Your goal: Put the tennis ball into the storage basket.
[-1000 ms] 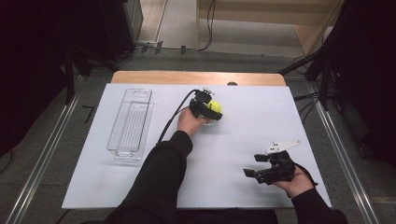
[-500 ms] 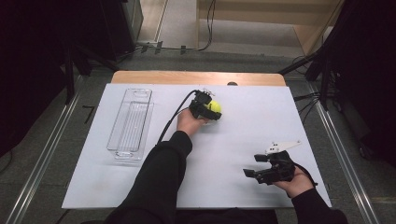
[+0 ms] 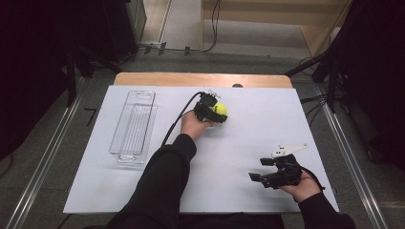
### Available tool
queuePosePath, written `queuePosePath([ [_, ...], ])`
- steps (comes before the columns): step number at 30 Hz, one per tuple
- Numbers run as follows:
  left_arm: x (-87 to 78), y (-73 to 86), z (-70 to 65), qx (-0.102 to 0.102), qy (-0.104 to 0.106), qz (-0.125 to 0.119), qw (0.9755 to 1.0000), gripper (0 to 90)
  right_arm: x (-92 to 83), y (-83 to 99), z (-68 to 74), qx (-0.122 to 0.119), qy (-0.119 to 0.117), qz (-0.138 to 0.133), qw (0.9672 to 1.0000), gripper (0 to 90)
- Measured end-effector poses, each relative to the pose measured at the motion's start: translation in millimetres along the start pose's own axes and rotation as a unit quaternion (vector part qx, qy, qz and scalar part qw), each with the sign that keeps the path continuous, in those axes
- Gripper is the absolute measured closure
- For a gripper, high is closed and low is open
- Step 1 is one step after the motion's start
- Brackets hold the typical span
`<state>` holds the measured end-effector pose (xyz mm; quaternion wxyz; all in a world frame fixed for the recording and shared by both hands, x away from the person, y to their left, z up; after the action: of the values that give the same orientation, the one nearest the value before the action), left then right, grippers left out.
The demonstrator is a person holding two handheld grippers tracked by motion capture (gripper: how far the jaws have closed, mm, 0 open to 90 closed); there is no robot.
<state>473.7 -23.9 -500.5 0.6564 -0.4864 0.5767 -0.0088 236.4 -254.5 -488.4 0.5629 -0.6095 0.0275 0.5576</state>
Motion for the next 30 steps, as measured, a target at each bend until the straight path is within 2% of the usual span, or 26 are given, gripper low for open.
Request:
queuePosePath([
  [13,-22.0,-1.3,-4.1,0.004,0.018,-0.001,0.9998,26.7,0.9,-0.3,0.3,-0.002,0.000,0.001,1.0000,19.9],
  [14,-23.9,-1.3,-4.2,0.002,0.021,-0.001,0.9998,26.7,0.9,-0.3,0.3,-0.002,0.000,0.002,1.0000,19.9],
  [16,-29.0,-2.2,-4.8,-0.020,0.038,-0.001,0.9991,26.7,1.2,-0.3,0.4,-0.002,0.000,0.003,1.0000,19.9],
  [19,-35.2,-3.3,-7.5,-0.010,0.039,-0.004,0.9992,26.7,1.4,-0.4,0.6,-0.002,0.000,0.004,1.0000,19.9],
  [25,-43.6,-1.4,-7.4,-0.012,0.041,-0.007,0.9990,26.7,1.3,-0.1,0.2,-0.003,0.000,0.003,1.0000,19.9],
  [27,-51.9,-0.2,-6.9,-0.001,0.028,-0.012,0.9995,26.7,0.9,0.0,0.3,-0.003,0.000,0.002,1.0000,19.9],
  [29,-54.1,1.0,-6.2,-0.005,0.033,-0.010,0.9994,26.7,0.9,0.0,0.4,-0.002,0.000,0.002,1.0000,19.9],
  [30,-57.3,4.2,-5.8,-0.001,0.034,-0.005,0.9994,26.7,1.2,0.1,0.3,-0.003,0.000,0.003,1.0000,19.9],
])
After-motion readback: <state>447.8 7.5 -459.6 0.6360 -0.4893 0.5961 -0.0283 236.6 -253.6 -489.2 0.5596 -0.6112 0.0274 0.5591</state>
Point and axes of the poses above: each handheld gripper's, and its own axes: x roughly forward along the jaws, y roughly out of its underside, z roughly to its left, the point moved 1 cm from there along x, roughly forward along the jaws, and after that the axes turned 1 degree about -z, right-handed, at the moved point
